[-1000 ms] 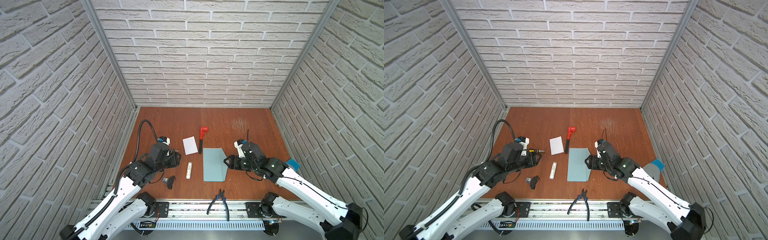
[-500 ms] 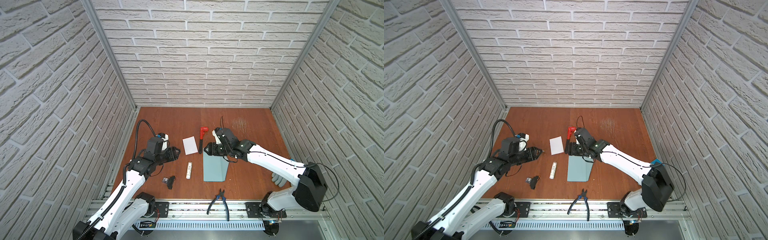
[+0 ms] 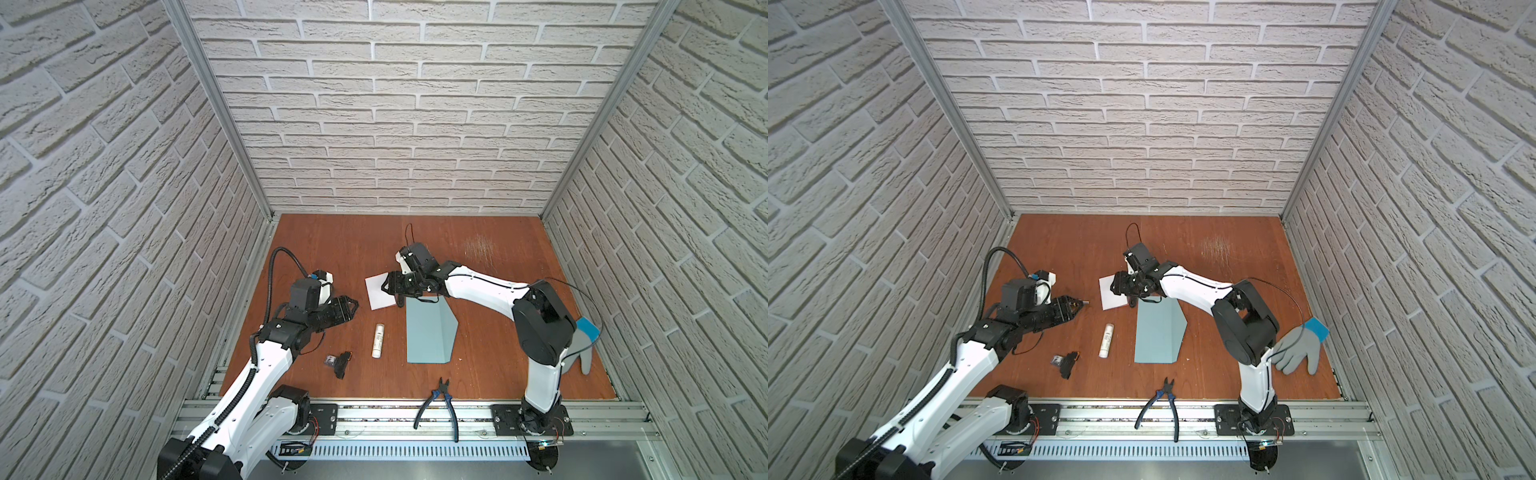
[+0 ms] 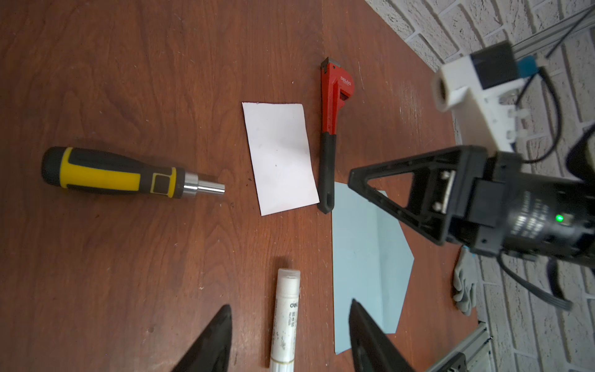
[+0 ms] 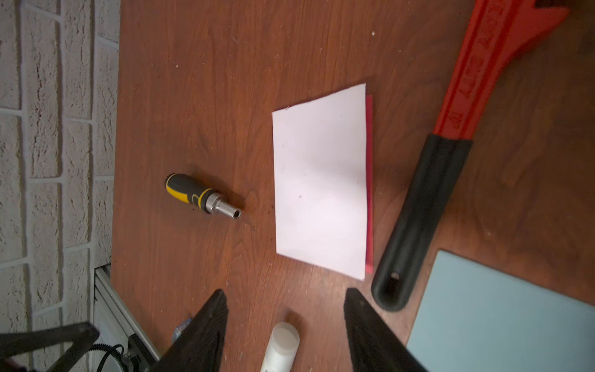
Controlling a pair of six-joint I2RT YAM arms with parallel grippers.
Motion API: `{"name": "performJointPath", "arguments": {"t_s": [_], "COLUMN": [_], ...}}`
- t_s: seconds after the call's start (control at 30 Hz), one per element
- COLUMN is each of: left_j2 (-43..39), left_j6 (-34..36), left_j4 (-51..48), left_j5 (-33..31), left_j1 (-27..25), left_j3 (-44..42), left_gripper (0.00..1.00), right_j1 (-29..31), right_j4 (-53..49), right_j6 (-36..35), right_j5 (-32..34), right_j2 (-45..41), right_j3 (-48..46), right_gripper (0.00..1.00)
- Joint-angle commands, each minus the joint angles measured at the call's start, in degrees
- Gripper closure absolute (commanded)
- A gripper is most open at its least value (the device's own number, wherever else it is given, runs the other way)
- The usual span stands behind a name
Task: Place the letter into the envelope and seal it
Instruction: 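Move the right gripper over the folded letter beside the wrench and lower it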
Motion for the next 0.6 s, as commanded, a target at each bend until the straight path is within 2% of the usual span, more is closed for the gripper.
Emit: {"name": "performJointPath", "arguments": {"t_s": [0.0, 0.3, 0.57], "left_j2": [2.0, 7.9, 8.6], "left_j6": [-0.3, -0.7, 0.1], "left_j4": [5.9, 9.3, 9.2], "left_j5": [1.2, 2.2, 2.9], "left_j1": [0.5, 0.8, 1.2], "left_j3": [-0.2, 0.9, 1.3], "left_gripper": [0.42, 0.42, 0.42], "right_j1": [-1.6, -3.2, -3.4], "right_j4": [1.3, -2.9, -7.7], "right_j6": [-2.4, -6.2, -8.3], "right_j5": [-2.7, -2.3, -1.7], "right_j2": [4.1, 12.7, 18.3], "right_j3": [4.6, 14.0, 21.2], "right_gripper": [0.40, 0.39, 0.39]}}
